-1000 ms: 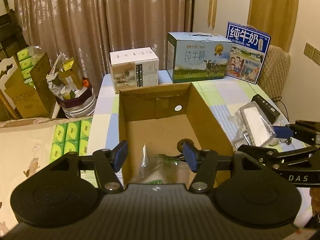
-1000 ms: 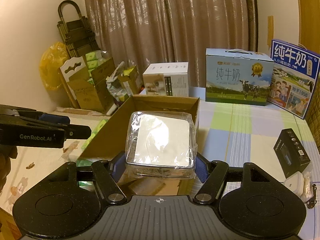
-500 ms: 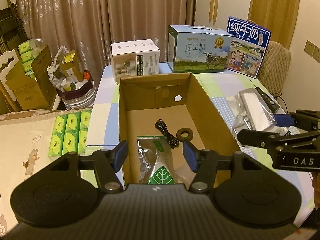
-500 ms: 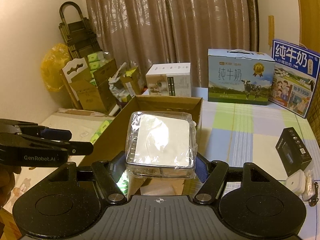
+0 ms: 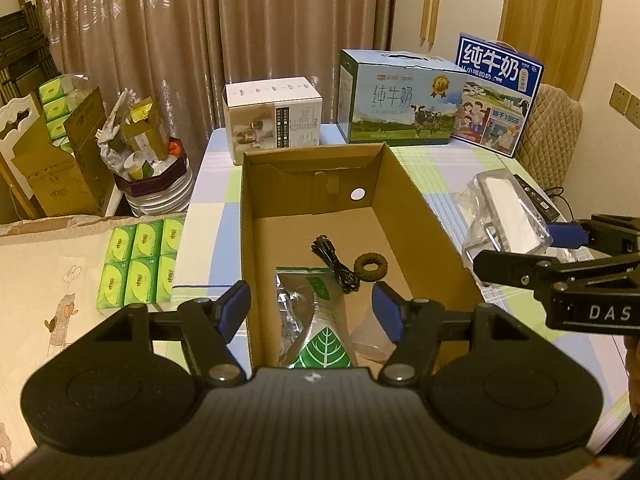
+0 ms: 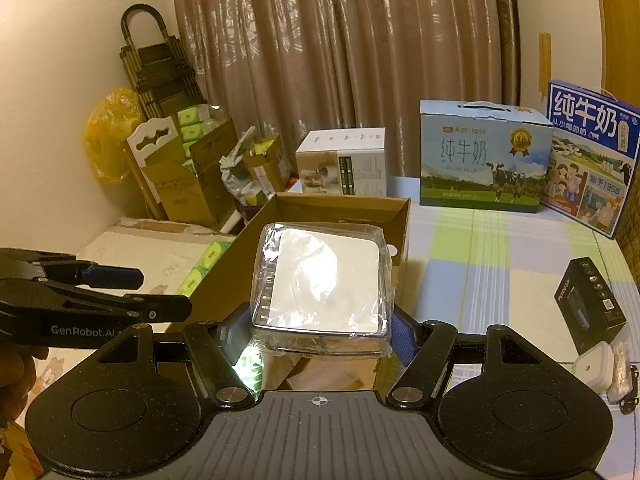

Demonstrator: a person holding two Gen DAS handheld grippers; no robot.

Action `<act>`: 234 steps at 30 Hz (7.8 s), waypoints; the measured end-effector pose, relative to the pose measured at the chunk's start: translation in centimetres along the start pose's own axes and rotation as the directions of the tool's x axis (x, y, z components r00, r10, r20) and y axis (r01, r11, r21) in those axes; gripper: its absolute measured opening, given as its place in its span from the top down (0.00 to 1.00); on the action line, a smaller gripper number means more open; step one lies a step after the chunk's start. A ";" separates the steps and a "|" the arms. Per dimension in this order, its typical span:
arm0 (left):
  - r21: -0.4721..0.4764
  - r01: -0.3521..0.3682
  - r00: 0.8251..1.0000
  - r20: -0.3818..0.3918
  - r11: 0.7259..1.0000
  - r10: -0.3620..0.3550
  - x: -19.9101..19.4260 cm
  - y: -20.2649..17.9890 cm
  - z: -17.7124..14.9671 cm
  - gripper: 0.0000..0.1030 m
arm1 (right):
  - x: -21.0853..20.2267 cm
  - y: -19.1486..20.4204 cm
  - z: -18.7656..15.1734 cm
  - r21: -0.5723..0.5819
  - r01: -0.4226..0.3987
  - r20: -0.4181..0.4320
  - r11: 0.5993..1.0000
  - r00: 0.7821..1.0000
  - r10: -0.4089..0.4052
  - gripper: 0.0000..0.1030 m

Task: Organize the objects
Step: 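Open the right tool to drop the clear package into the box, then move both tools back toward the remaining items on the table, then move the left tool to the white plug adapter while the right tool approaches the black toy car, then close the left tool on the white plug while the right tool grasps the toy car, then lift the white plug with the left tool while the right tool lifts the toy car, then carry the white plug with the left tool while the right tool carries the car to the cardboard box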

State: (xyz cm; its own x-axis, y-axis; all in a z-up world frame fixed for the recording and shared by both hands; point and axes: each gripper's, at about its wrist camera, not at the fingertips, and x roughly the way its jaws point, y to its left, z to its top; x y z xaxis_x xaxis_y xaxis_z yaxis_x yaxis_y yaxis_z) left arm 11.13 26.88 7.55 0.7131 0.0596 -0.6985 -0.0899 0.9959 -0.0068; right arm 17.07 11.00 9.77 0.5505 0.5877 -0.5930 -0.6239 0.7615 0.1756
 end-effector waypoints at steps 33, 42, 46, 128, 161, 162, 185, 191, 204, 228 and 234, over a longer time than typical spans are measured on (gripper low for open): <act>-0.049 0.033 0.999 0.008 0.998 -0.033 -1.9 -2.3 -1.9 0.19 | -4.2 -3.5 -2.1 0.121 0.014 0.022 0.993 1.000 -0.017 0.21; -0.035 0.057 0.998 0.028 0.998 -0.056 -3.5 -5.5 -2.4 0.12 | -7.6 -5.5 -4.1 0.162 0.046 0.016 0.986 0.999 -0.049 0.21; -0.029 0.075 0.997 0.037 0.997 -0.074 -4.0 -6.9 -2.5 0.09 | -9.2 -6.5 -5.1 0.172 0.071 0.016 0.982 0.997 -0.075 0.21; 0.152 0.342 0.936 -0.147 0.928 -0.321 18.1 -31.9 -2.2 0.12 | -7.2 -34.3 -14.0 0.307 0.354 -0.150 0.884 0.935 -0.322 0.33; 0.242 0.314 0.949 -0.086 0.918 -0.302 22.7 -33.0 -4.3 0.78 | -2.2 -38.0 -13.5 0.274 0.338 -0.189 0.901 0.937 -0.294 0.60; 0.236 0.315 0.949 -0.086 0.919 -0.303 22.5 -32.6 -4.4 0.78 | -2.1 -38.0 -13.4 0.275 0.331 -0.185 0.903 0.940 -0.288 0.60; 0.207 0.302 0.953 -0.074 0.930 -0.293 21.7 -31.8 -5.0 0.78 | 0.2 -39.4 -12.4 0.349 0.297 -0.149 0.889 0.954 -0.260 0.68; 0.194 0.301 0.953 -0.084 0.933 -0.290 21.0 -31.3 -5.5 0.78 | -0.4 -38.9 -12.5 0.372 0.298 -0.153 0.879 0.954 -0.258 0.82; 0.175 0.291 0.955 -0.117 0.941 -0.274 14.6 -28.4 -10.7 0.78 | -4.9 -30.8 -17.0 0.333 0.260 -0.215 0.906 0.957 -0.196 0.83; 0.151 0.267 0.964 -0.058 0.952 -0.261 12.6 -26.6 -13.1 0.72 | -3.6 -26.4 -18.0 0.124 0.322 -0.194 0.939 0.936 -0.295 0.52; 0.155 0.270 0.963 -0.033 0.950 -0.268 12.9 -27.2 -12.8 0.66 | -3.6 -26.4 -17.9 0.136 0.320 -0.194 0.938 0.937 -0.291 0.52</act>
State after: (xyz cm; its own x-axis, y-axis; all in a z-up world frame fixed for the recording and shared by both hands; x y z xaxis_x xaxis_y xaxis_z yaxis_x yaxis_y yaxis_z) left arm 13.88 -0.27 -10.39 0.6880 -0.2122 -0.6940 0.2148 0.9730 -0.0845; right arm 21.61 -16.17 -6.83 0.5897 0.2756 -0.7591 -0.3334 0.9392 0.0819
